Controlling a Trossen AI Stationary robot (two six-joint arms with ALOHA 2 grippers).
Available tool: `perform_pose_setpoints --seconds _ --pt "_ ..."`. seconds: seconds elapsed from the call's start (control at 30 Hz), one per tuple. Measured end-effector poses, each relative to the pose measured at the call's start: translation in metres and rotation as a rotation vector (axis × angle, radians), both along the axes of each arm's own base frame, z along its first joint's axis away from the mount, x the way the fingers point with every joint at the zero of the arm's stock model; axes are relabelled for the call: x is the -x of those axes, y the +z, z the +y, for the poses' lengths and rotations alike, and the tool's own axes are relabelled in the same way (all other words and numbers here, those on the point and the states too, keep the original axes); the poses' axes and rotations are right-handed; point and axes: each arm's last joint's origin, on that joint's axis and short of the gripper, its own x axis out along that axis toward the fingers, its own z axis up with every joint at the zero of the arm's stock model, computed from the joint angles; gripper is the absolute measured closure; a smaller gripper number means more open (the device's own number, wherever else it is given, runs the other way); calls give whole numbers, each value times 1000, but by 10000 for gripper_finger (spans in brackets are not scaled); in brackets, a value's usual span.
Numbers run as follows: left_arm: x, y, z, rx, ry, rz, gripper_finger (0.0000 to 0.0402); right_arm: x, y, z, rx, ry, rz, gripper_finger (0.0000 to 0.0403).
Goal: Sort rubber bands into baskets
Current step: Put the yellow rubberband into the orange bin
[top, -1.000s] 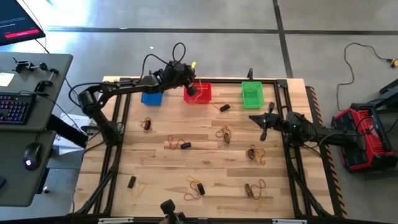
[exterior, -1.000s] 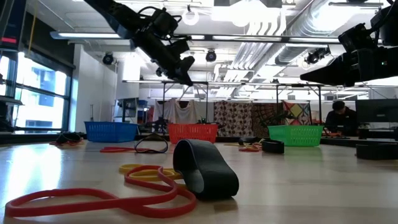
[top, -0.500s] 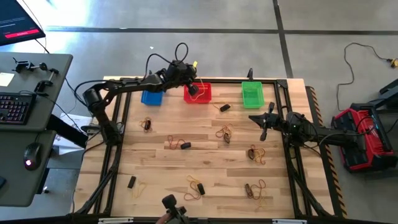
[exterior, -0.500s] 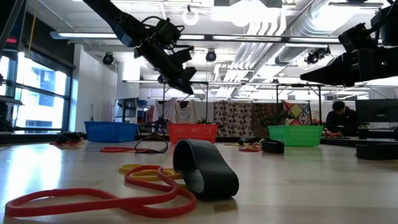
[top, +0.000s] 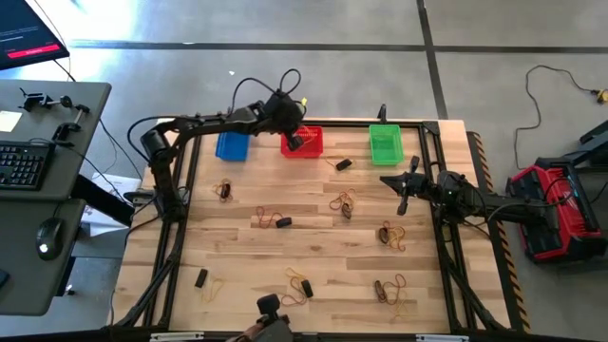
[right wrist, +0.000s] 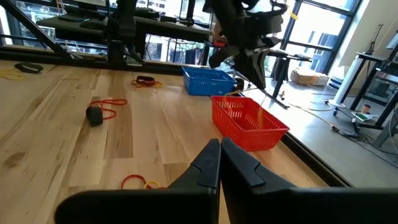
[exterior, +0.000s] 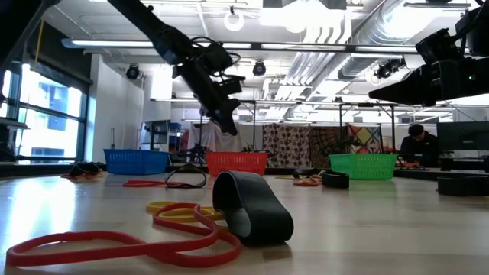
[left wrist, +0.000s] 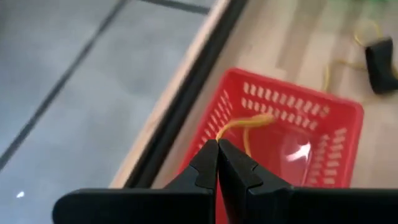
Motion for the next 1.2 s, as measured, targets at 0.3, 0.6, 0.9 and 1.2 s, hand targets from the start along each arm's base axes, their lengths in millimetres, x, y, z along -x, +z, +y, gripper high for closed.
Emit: perform_pose_setpoints --seconds 0.3,0.6,0.9,1.2 --pt "-14 -7 5 112 -179 182 401 0 0 0 0 0 0 403" --pt "-30 -42 19 215 -230 303 401 0 0 0 0 0 0 403" --pt "-33 -46 21 222 -246 327 401 0 0 0 0 0 0 403" --pt "-31 -47 20 228 -248 340 401 0 0 0 0 0 0 403"
